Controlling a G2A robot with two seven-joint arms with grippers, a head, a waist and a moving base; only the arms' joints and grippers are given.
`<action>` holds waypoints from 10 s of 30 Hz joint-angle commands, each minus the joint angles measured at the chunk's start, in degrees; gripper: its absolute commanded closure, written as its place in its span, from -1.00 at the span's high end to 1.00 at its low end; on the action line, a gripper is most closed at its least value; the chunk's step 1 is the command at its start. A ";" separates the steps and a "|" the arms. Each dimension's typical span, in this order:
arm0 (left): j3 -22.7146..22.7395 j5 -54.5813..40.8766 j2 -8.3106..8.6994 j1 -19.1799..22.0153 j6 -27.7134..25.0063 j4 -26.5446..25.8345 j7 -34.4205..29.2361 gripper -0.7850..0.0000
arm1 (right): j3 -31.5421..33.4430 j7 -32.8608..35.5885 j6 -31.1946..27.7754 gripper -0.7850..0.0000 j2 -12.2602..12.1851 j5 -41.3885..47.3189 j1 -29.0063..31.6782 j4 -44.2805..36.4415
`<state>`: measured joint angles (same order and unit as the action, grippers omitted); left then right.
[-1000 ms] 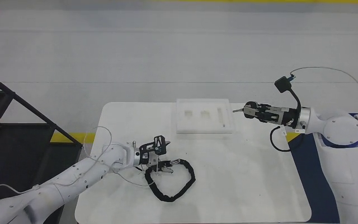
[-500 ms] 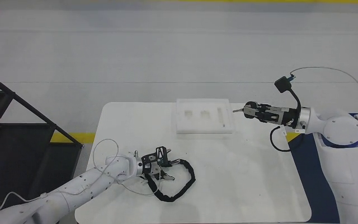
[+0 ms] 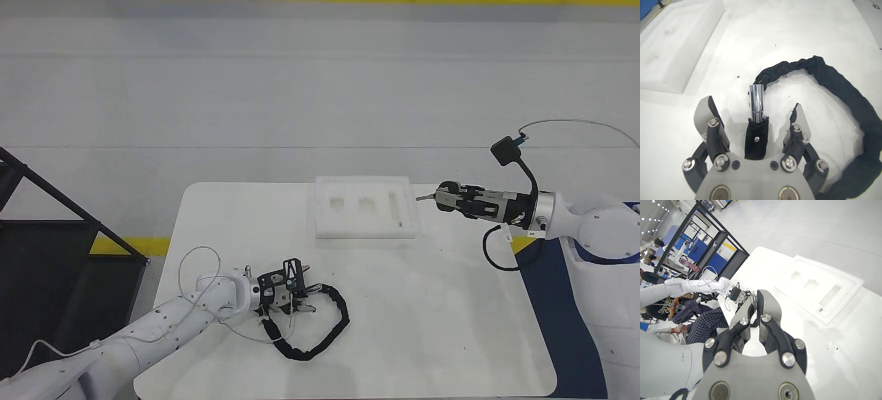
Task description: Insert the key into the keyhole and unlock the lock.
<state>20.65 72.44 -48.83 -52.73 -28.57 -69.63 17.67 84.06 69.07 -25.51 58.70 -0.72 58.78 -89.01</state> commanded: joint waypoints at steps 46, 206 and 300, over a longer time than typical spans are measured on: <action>22.96 2.38 2.96 -1.59 -17.68 -19.08 16.04 -1.00 | -4.07 6.45 11.02 -1.00 -0.34 8.14 0.41 -4.07; 27.52 24.86 -14.01 -9.84 9.29 -9.98 26.15 -1.00 | -20.17 1.52 37.61 -1.00 -3.89 -11.90 -5.68 -24.46; 24.47 17.65 -21.67 -12.37 20.86 4.08 41.99 -1.00 | -28.61 -6.21 44.75 -1.00 -2.49 -27.94 -4.32 -31.48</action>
<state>45.04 90.02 -70.47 -65.06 -7.65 -65.54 59.66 55.47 62.86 19.15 56.17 -28.69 54.45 -120.56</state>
